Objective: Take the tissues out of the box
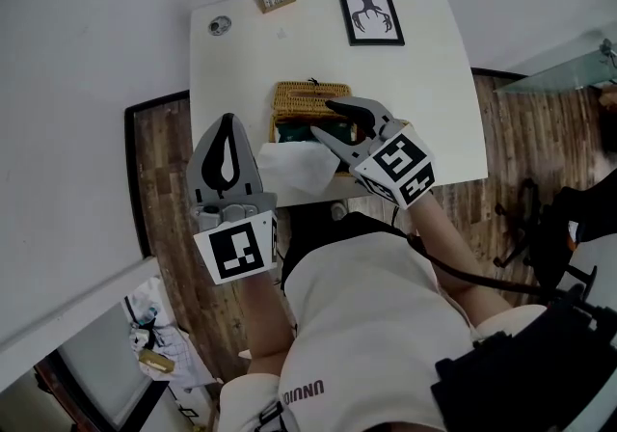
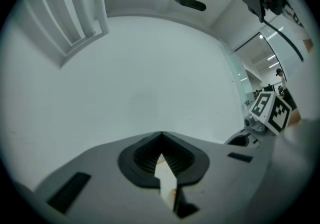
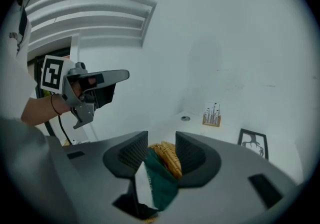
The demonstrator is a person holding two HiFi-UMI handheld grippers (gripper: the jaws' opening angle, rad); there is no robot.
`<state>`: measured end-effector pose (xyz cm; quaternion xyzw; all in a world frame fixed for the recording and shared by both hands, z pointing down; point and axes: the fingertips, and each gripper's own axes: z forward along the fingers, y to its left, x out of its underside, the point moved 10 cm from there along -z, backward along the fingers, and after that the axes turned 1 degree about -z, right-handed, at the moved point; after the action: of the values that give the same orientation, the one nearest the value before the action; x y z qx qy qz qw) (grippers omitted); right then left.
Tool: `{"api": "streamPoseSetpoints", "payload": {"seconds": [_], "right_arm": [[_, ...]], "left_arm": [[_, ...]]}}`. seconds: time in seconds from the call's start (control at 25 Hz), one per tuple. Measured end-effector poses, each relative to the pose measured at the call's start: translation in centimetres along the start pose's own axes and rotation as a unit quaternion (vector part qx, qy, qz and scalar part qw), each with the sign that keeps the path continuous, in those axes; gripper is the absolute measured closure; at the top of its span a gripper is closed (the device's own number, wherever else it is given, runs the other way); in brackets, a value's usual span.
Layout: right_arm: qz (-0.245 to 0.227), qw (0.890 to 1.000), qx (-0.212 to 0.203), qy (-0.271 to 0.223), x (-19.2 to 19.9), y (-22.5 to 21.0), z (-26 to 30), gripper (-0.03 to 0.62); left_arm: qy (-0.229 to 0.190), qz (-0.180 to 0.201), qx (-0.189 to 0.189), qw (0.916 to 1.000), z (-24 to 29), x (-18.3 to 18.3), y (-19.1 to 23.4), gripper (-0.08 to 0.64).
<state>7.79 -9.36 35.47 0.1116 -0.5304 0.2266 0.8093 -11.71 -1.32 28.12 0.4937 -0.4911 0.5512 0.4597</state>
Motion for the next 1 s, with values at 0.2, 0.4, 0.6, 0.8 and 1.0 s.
{"api": "streamPoseSetpoints", "payload": {"seconds": [0.2,0.4,0.6,0.8,1.0], "right_arm": [[-0.021,0.998,-0.044,0.039,0.3,0.5,1.6,0.382],[-0.043,0.993,-0.072,0.078,0.9,0.9,2.8,0.354],[-0.05,0.989,-0.09,0.103,1.5,1.0,3.8,0.334],[-0.059,0.983,-0.117,0.129,2.1,1.3,4.4,0.322],[-0.074,0.977,-0.126,0.156,2.7,1.6,5.2,0.316]], "left_arm": [[0.006,-0.004,0.013,0.9999,0.8,0.4,0.5,0.548],[0.013,-0.005,0.027,0.9995,1.4,1.0,0.7,0.548],[0.02,-0.009,0.029,0.9993,1.9,1.4,1.0,0.548],[0.024,-0.015,0.03,0.9991,2.1,1.8,1.4,0.548],[0.028,-0.019,0.03,0.999,2.4,2.2,1.9,0.548]]}}
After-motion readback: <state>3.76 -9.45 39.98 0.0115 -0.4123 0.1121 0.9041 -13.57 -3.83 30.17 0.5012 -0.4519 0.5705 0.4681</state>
